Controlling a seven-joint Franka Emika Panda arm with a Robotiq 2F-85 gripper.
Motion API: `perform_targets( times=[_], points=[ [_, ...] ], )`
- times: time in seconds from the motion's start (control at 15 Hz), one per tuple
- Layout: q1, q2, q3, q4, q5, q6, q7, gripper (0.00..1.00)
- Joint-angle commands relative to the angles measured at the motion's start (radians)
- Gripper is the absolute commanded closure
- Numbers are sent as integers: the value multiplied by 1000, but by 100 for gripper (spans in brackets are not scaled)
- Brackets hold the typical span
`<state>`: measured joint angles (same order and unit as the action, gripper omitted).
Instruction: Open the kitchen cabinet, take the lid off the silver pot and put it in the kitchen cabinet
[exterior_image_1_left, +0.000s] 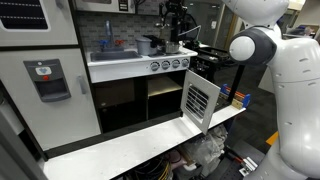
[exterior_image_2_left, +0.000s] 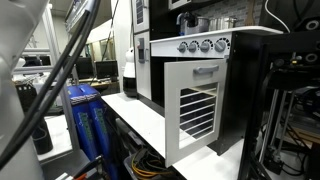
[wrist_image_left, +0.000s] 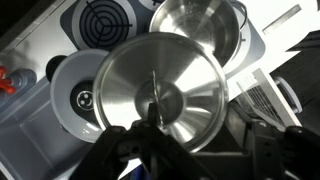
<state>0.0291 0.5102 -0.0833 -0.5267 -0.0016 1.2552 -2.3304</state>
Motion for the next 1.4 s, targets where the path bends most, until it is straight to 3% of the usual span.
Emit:
perform_targets(
  times=[0.0, 0.6, 1.33],
  points=[
    [7, -30, 2, -25, 3, -41, 14, 56],
    [13, -42, 9, -38, 43, -135, 57, 56],
    [62, -90, 13, -49, 41, -159, 52, 56]
  ],
)
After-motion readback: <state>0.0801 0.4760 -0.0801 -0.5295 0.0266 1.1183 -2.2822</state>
